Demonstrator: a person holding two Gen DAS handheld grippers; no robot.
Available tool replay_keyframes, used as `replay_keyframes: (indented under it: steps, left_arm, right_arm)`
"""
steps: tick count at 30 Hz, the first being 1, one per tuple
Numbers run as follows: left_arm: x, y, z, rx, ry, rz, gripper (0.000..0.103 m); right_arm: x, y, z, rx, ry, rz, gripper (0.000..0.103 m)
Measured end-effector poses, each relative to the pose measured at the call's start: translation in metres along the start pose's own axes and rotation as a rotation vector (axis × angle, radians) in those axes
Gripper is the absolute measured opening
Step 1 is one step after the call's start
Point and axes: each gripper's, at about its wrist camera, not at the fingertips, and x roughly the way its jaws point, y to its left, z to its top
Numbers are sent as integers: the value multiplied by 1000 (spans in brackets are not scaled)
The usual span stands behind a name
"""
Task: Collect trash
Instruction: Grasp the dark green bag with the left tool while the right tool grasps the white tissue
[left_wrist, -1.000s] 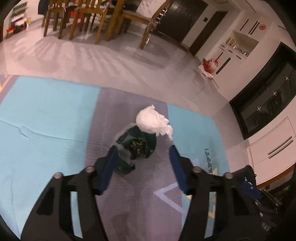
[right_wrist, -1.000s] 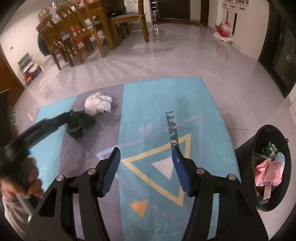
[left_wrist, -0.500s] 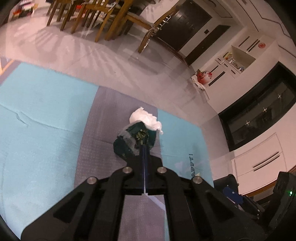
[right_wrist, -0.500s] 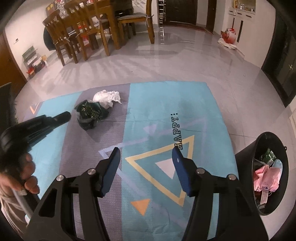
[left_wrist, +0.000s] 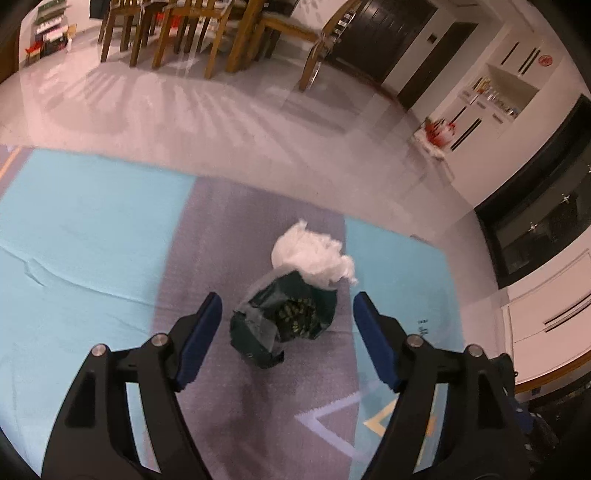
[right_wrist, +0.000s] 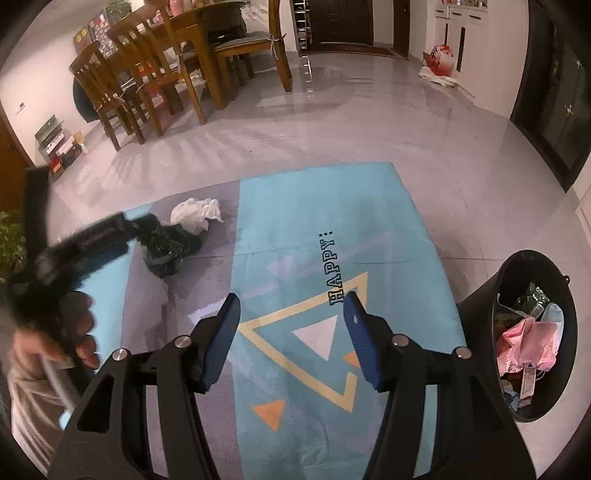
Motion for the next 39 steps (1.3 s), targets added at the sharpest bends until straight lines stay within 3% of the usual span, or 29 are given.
replay_keyframes:
  steps: [1,2,3,8,12,17,20,22,25,27,29,31,34,39]
  left_arm:
    - [8,1,-2,-4,13,7,71]
    - [12,1,-3,-6,20,23,47]
    - [18,1,-5,-6,27,39,42]
    - [12,1,-11,14,-7,39,35]
    - [-15,9,-10,-62,-17,6,34]
    - [-79,20,-30,-96,-36,48,34]
    - [-119,41,-44,-157,-100,23,35]
    - [-145,55,-52,-184,-170,56,35]
    - [-167,74,-48,-236,-193,31,35]
    - [-179,80,-45,-247,-210,8,35]
    - [-197,86,-42,-243,-263,4,35]
    - [-213,93,-41,-236,-318,49,35]
    - [-223,105,-40,-227,-344,103,36]
    - [-213,129,-37,-319,-266,30,36]
  right_arm:
    - [0,-1,1,4,0,3,59]
    - [0,-3,3,6,-1,3,59]
    - [0,-4,4,9,-3,0,59]
    - [-4,-10,7,28,-11,13,59]
    - [-4,-14,7,36,-8,14,59]
    - [2,-13,5,37,6,6,59]
    - [4,-9,3,37,3,12,59]
    - [5,-5,2,31,-6,15,59]
    - [9,4,-3,-7,-7,7,59]
    - [15,13,-7,-37,5,30,64]
    - [23,22,-5,-55,11,55,86]
    - [34,33,3,-57,20,38,93]
    - [55,54,20,-72,40,45,95]
    - [106,101,69,-89,92,40,95]
